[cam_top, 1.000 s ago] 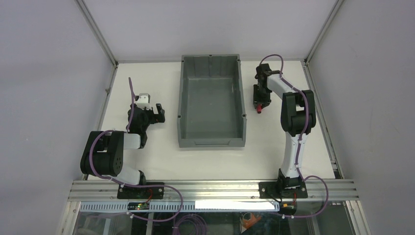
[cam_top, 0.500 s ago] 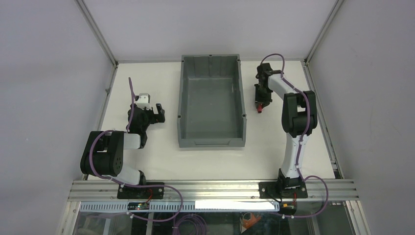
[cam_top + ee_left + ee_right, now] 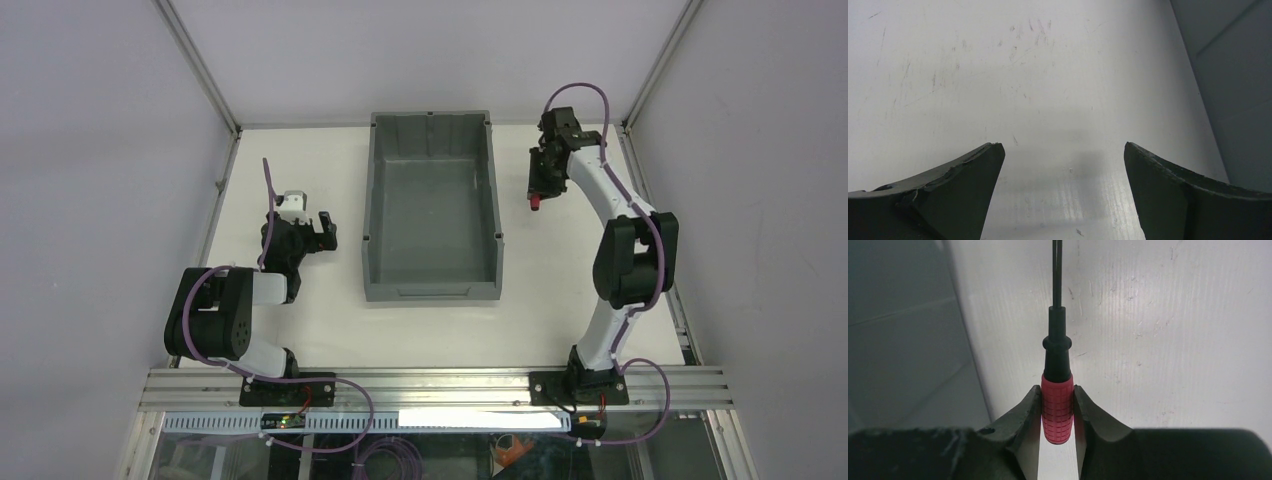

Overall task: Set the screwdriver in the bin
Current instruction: Pick up the screwdriver from the center of the board, then place the screwdriver in the bin.

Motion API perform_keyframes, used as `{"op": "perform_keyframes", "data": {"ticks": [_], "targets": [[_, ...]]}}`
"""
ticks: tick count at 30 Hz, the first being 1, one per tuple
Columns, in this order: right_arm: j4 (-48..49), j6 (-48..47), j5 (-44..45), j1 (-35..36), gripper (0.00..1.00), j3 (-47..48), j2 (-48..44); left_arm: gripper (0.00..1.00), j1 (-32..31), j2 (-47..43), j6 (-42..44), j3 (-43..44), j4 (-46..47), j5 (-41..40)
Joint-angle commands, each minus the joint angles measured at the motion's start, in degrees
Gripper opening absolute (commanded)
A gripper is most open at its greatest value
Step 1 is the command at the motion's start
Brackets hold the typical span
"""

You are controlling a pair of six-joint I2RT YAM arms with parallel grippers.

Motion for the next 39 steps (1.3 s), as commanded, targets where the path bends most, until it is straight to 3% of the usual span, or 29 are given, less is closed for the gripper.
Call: {"op": "perform_keyframes", "data": {"ticks": [1,21,39], "targets": [[-0.7,1.1,-5.2,-0.3,0.11,1.0,-6.7,0.99,0.4,-0.1,0.6,0.8,4.3,1.4],[-2.5,8.0,-19.6,2.0,0.11,6.8,-15.4,0.99,0.4,0.0,0.6,0.8,4.3,1.4],[-4.0,15.3,-8.8,15.7,0.11,14.8,-11.6,0.99,0.4,0.0,0.6,0.8,4.3,1.4]]}}
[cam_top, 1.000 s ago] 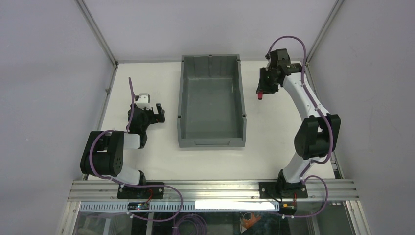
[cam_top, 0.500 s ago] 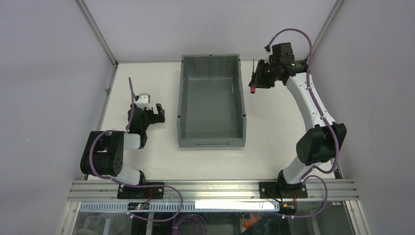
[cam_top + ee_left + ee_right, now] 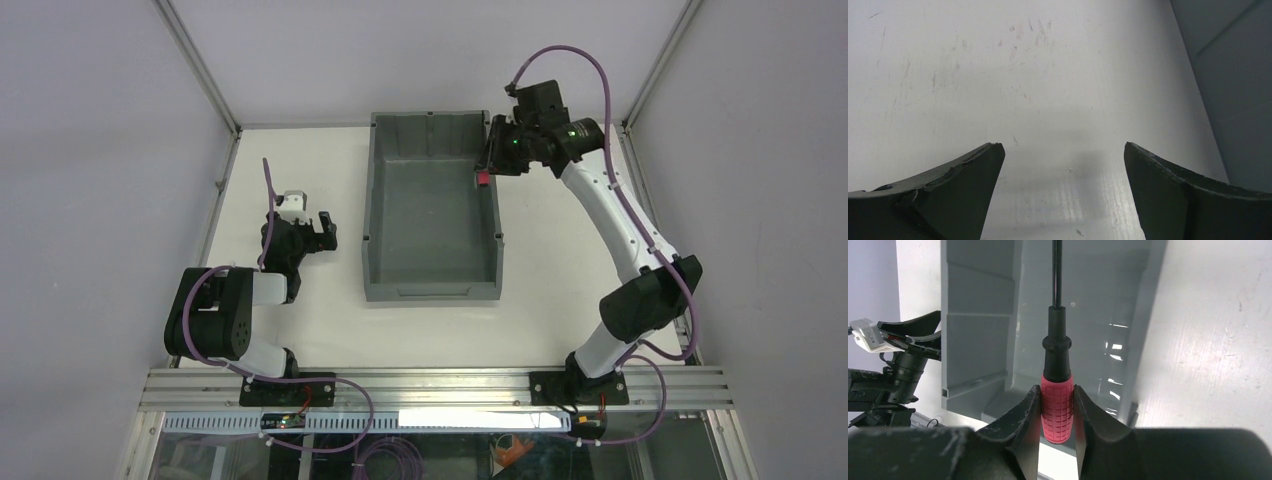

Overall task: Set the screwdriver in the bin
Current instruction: Place the screwdriver in the bin.

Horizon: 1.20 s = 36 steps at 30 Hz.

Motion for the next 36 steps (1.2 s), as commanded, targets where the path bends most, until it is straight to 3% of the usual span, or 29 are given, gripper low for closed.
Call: {"op": "perform_keyframes", "data": {"ticks": [1,18,36], "targets": [[0.0,2.6,4.7,3.3,0.11,4.5,1.5,0.99,0.4,0.0,0.6,0.8,4.3,1.4],[-2.0,6.4,18.7,11.2,0.11,7.3,9.2,0.99,0.4,-0.1,0.6,0.8,4.3,1.4],[-1.6,9.7,24.3,14.9,0.13,11.7,24.0,0.99,0.4,0.0,0.6,0.8,4.3,1.4]]}}
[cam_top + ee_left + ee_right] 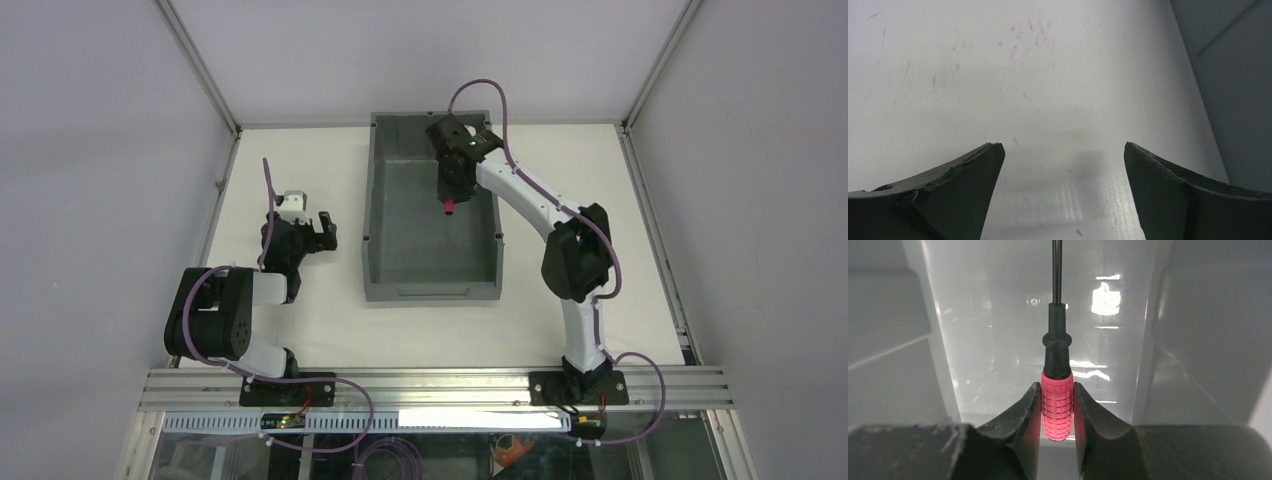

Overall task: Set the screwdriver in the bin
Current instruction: Place the screwdriver in the bin.

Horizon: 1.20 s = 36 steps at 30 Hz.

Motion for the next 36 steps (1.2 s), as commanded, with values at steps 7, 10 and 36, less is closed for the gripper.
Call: {"op": "perform_keyframes", "data": {"ticks": [7,10,36], "targets": [[1.7,2.0,2.3,1.2,0.13,5.1,7.0,0.99,0.4,0.0,0.6,0.8,4.3,1.4],[1.9,2.1,1.9,1.1,0.13,5.6,8.8,0.99,0.4,0.0,0.6,0.8,4.3,1.4],[4.8,1.2,-2.9,1.0,0.23,5.6,16.7,0.99,0.4,0.0,0.6,0.8,4.3,1.4]]}}
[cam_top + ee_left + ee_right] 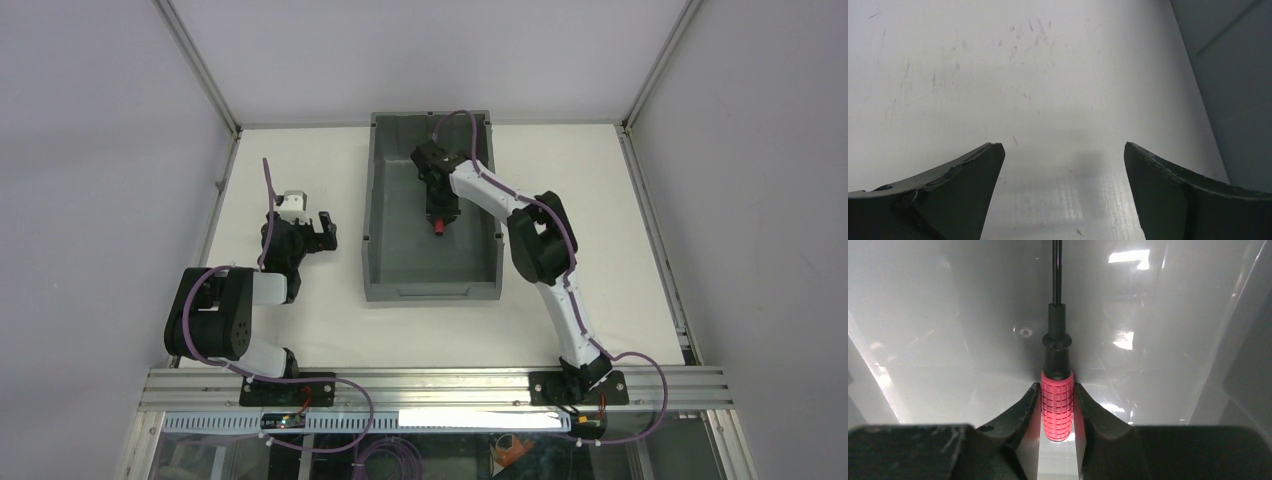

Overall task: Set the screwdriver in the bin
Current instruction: Place the screwdriver in the bin.

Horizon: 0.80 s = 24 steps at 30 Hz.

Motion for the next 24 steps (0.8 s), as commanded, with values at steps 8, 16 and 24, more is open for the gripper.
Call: {"op": "perform_keyframes", "data": {"ticks": [8,16,24], "targets": [[1.7,0.3,-2.4,-0.3,0.37,2.6,1.1,0.99,0.4,-0.1,0.6,0.8,4.4,1.4],[1.4,0.3,-2.7,-0.4,0.49,2.4,-0.4,0.99,0.4,0.0,0.6,0.8,4.3,1.4],[0.9,-0.2,-2.8,-0.4,0.66,2.6,-4.8,0.99,0.4,0.0,0.6,0.8,4.3,1.4]]}}
